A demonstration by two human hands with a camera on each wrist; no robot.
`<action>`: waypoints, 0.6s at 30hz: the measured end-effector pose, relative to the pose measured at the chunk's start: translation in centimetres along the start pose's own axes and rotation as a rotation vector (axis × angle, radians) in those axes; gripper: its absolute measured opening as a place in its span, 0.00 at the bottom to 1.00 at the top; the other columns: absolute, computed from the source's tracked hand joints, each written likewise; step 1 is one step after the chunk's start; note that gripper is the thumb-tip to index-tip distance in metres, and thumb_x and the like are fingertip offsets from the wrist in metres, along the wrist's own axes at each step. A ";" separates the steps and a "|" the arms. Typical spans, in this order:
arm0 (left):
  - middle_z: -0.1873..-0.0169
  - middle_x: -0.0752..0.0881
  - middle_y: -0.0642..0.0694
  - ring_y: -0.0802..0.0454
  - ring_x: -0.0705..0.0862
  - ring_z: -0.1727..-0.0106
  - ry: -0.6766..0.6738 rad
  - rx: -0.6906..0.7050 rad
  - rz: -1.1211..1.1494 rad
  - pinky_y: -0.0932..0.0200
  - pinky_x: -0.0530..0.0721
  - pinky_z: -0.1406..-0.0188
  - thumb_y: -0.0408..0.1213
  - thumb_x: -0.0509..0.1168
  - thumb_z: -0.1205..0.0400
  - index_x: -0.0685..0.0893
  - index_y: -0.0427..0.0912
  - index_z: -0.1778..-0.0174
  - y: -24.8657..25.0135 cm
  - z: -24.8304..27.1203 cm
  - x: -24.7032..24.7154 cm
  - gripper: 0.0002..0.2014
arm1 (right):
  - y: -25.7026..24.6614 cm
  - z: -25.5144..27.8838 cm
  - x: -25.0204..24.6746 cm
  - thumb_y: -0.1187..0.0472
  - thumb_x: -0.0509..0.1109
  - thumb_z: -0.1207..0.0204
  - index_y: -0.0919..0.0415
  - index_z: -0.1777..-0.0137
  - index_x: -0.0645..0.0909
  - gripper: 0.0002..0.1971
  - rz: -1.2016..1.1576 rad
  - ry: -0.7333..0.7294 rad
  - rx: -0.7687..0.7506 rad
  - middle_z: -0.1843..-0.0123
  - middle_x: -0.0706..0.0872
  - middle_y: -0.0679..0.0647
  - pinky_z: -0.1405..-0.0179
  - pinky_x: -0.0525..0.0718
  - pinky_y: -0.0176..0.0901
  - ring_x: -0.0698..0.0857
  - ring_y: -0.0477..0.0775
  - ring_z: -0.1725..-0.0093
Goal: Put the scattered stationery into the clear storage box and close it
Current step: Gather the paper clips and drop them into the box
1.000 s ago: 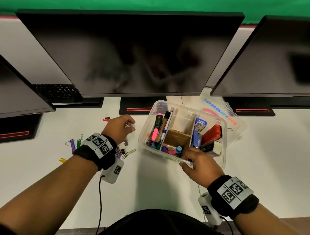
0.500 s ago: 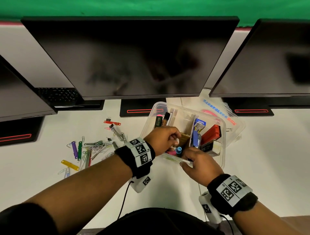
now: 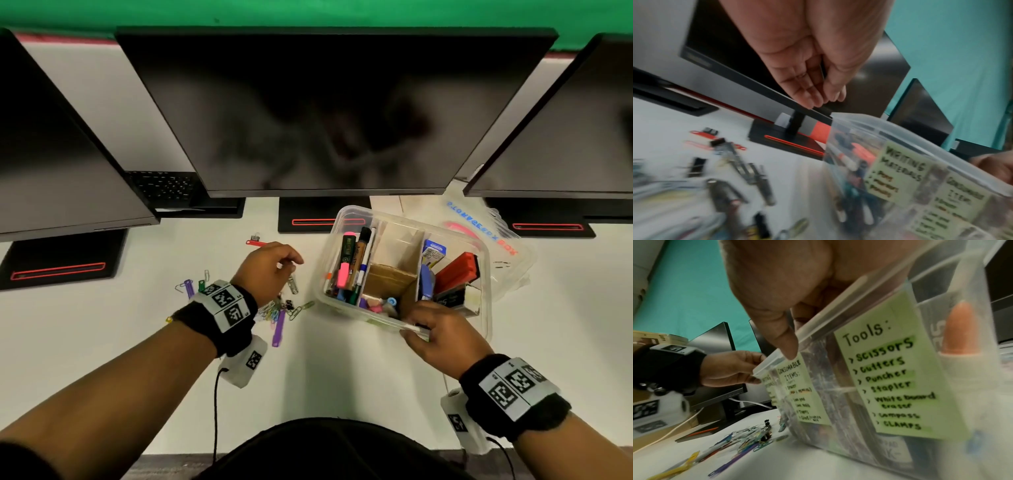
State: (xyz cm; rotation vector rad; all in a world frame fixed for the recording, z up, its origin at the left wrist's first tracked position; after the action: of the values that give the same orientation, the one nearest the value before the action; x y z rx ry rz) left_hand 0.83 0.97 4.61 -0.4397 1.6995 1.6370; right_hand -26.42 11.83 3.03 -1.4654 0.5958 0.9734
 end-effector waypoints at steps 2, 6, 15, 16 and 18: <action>0.52 0.83 0.51 0.54 0.82 0.52 0.015 -0.035 -0.045 0.63 0.78 0.46 0.25 0.62 0.20 0.87 0.40 0.50 -2.2 0.5 -1.7 0.11 | 0.0 -0.4 0.2 0.61 0.74 0.30 0.55 0.59 0.86 0.01 -0.004 0.017 0.044 0.62 0.79 0.39 0.63 0.75 0.31 0.81 0.45 0.62; 0.46 0.84 0.45 0.48 0.83 0.45 -0.070 -0.125 -0.207 0.60 0.76 0.43 0.29 0.64 0.20 0.86 0.41 0.46 -7.3 1.4 -4.8 0.10 | -0.7 -0.6 -0.3 0.66 0.76 0.31 0.54 0.62 0.84 0.07 -0.003 0.071 0.119 0.61 0.84 0.48 0.60 0.77 0.37 0.83 0.50 0.61; 0.40 0.81 0.42 0.45 0.79 0.38 -0.322 -0.203 -0.367 0.58 0.74 0.36 0.31 0.63 0.19 0.83 0.44 0.39 -14.4 4.3 -6.7 0.14 | -10.1 -3.9 -2.5 0.65 0.77 0.33 0.62 0.67 0.86 0.04 0.193 0.355 0.178 0.65 0.81 0.54 0.59 0.72 0.39 0.76 0.52 0.64; 0.39 0.81 0.43 0.46 0.79 0.37 -0.361 -0.196 -0.379 0.58 0.73 0.34 0.31 0.62 0.19 0.82 0.45 0.38 -14.6 4.4 -6.5 0.15 | -11.8 -4.6 -1.9 0.66 0.76 0.32 0.62 0.66 0.87 0.03 0.174 0.339 0.132 0.64 0.81 0.54 0.58 0.72 0.38 0.77 0.51 0.65; 0.36 0.80 0.44 0.46 0.78 0.35 -0.432 -0.169 -0.399 0.59 0.73 0.33 0.32 0.62 0.19 0.81 0.46 0.37 -15.0 4.7 -6.1 0.16 | -14.5 -6.2 1.0 0.65 0.74 0.29 0.60 0.63 0.87 0.03 0.144 0.219 0.048 0.62 0.85 0.53 0.58 0.73 0.35 0.81 0.51 0.64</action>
State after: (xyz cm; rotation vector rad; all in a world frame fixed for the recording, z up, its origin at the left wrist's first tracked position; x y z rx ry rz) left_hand 16.50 2.05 -1.59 -0.4352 1.0819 1.4544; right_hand -12.54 8.21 9.58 -1.5128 0.8885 0.9076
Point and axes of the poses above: each hand's wrist, its own z-axis away from the middle knuckle, its own x-axis out of the palm, y = z × x, the point moved 4 cm from there along -z, towards the middle knuckle
